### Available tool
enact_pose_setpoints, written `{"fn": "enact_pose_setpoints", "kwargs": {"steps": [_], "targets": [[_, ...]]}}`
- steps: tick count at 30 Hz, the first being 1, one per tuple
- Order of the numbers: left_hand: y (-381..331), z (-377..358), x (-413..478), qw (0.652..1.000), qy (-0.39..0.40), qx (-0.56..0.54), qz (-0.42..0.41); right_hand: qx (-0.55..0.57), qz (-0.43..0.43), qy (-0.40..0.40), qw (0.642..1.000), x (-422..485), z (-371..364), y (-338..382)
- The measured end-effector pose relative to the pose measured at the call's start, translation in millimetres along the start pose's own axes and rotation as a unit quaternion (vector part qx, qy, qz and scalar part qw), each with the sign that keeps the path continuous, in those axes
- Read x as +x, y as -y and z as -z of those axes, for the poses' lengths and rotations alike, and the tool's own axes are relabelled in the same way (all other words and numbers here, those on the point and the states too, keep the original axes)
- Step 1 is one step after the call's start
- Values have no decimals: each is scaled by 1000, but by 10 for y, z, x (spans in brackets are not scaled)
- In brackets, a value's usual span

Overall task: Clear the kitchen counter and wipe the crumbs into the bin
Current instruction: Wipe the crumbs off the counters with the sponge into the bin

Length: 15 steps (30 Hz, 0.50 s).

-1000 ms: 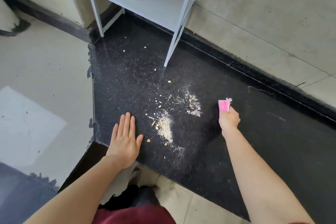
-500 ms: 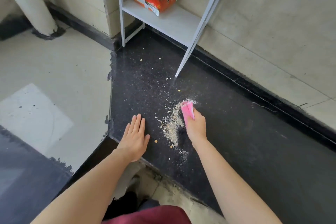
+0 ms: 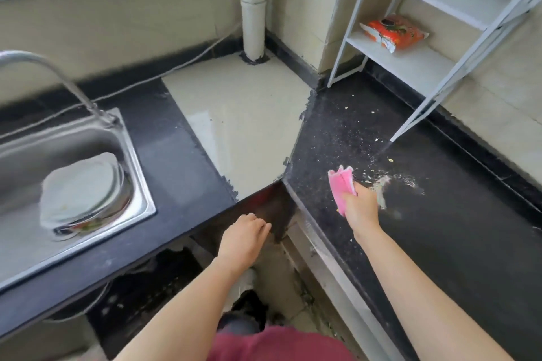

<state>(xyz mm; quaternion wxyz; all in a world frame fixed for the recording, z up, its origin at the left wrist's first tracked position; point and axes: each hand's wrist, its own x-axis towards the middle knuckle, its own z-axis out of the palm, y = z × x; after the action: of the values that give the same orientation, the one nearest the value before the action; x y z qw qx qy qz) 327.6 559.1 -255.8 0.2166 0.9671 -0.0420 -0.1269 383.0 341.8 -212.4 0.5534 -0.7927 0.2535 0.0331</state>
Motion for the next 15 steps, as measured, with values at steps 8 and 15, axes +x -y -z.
{"fn": "enact_pose_setpoints", "kwargs": {"steps": [8,15], "targets": [[886,117,-520,980,-57,10,189,-80,71,171,980,-491,-983,82],[1655,437,-554,961,-131,-55,239,-193,232,260,917,-810,-2061,217]]}}
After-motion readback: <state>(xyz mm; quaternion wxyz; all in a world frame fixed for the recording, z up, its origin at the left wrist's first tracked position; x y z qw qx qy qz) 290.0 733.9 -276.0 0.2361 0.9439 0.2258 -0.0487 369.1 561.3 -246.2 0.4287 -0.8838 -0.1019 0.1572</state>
